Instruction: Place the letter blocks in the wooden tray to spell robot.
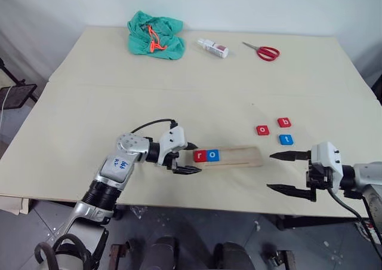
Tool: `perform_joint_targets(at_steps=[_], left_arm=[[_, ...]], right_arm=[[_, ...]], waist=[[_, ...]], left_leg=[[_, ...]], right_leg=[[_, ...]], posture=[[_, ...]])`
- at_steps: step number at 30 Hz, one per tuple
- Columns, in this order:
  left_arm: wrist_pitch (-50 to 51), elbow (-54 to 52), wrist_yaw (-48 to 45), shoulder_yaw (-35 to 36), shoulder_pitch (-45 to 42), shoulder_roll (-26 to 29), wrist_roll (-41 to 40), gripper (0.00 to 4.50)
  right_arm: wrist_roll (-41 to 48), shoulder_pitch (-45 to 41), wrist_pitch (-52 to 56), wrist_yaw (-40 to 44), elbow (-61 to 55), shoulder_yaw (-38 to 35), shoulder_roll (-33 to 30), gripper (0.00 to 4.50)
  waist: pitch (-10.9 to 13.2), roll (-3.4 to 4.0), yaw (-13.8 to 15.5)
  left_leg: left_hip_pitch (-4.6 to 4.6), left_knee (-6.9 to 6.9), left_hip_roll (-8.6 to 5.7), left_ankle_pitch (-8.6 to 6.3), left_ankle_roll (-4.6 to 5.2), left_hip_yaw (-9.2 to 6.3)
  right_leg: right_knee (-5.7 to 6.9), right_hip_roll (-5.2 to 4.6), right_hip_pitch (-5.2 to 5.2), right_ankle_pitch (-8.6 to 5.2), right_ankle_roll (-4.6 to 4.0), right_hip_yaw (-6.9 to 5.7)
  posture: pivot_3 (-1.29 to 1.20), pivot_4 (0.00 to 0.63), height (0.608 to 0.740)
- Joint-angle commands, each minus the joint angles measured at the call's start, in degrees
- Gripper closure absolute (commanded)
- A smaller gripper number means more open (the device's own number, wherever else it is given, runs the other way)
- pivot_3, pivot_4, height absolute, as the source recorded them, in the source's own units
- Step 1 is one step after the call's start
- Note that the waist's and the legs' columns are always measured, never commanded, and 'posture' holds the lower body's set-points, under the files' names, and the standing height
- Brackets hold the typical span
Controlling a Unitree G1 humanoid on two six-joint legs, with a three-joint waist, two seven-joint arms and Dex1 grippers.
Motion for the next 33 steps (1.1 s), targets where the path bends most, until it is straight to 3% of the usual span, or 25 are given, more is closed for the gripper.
perform_joint_targets(at_steps=[1, 11, 28, 30, 33], left_arm=[[-0.59, -3.30, 0.31, -2.76, -0.37, -0.77, 0.78, 1.08], [2.09, -5.76, 5.11, -7.35, 0.67, -2.48, 4.09, 1.08], [5.04, -8.48, 6.76, -8.43, 1.84, -1.34, 4.40, 1.08], [5.68, -8.63, 8.14, -7.91, 1.83, -1.74, 4.59, 0.36], [5.94, -8.74, 9.15, -7.74, 1.40, -2.14, 4.63, 0.01]], right_arm=[[2.35, 1.51, -0.81, 0.96, -1.42, -3.70, -0.84, 0.00], [3.48, 3.66, 0.56, -1.60, -2.17, -7.78, -0.49, 0.00], [3.17, 1.89, 0.94, -2.48, -1.55, -6.62, -0.64, 0.00], [3.07, 1.29, 0.98, -2.56, -1.30, -6.28, -0.55, 0.00], [2.85, 0.53, 0.84, -2.43, -0.75, -5.95, -0.55, 0.00]], waist=[[0.00, 0.00, -0.03], [0.00, 0.00, 0.00], [0.00, 0.00, 0.04], [0.00, 0.01, 0.03], [0.00, 0.01, 0.07]], left_leg=[[0.00, 0.00, 0.00, 0.00, 0.00, 0.01], [0.01, 0.01, 0.00, 0.00, 0.00, -0.02], [0.00, 0.03, 0.00, 0.00, 0.00, -0.02], [0.01, 0.03, 0.00, 0.00, 0.01, -0.02], [0.00, 0.04, 0.00, 0.00, 0.00, -0.03]], right_leg=[[0.00, 0.00, 0.00, 0.00, 0.00, 0.01], [-0.05, 0.00, 0.03, 0.00, 0.00, 0.03], [-0.07, 0.00, 0.03, 0.00, 0.00, 0.05], [-0.08, 0.00, 0.03, 0.00, 0.00, 0.06], [-0.08, 0.00, 0.04, 0.00, 0.00, 0.05]], posture=[[0.00, 0.150, 0.740], [0.00, 0.150, 0.740], [0.00, 0.150, 0.740], [0.00, 0.150, 0.740], [0.00, 0.150, 0.740]])
